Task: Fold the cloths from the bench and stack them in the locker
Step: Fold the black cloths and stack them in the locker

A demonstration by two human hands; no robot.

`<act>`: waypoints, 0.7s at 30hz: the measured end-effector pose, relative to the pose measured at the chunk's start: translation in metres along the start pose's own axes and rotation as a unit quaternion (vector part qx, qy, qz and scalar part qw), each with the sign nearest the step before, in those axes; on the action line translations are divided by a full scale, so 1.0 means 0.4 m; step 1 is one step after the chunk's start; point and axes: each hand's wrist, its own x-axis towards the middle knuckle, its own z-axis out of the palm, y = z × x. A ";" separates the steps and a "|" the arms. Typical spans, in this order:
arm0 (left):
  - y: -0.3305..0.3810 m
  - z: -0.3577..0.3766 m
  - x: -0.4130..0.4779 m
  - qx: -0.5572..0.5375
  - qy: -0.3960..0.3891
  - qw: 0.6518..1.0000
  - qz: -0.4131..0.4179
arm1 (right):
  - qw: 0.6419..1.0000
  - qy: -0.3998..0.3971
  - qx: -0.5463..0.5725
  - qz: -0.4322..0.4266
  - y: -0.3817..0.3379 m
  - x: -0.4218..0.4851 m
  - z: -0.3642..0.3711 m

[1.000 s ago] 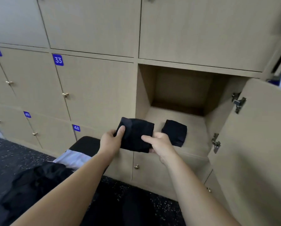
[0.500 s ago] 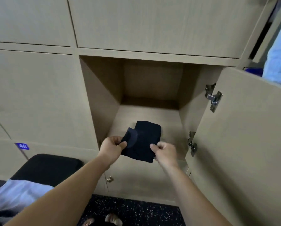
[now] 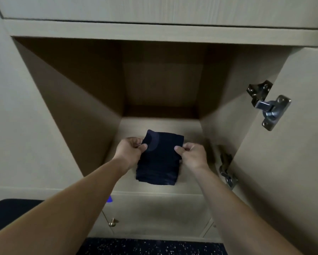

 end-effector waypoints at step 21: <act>-0.092 0.037 0.064 0.319 0.025 0.922 0.218 | 0.892 0.117 -0.322 -0.295 0.055 -0.023 0.065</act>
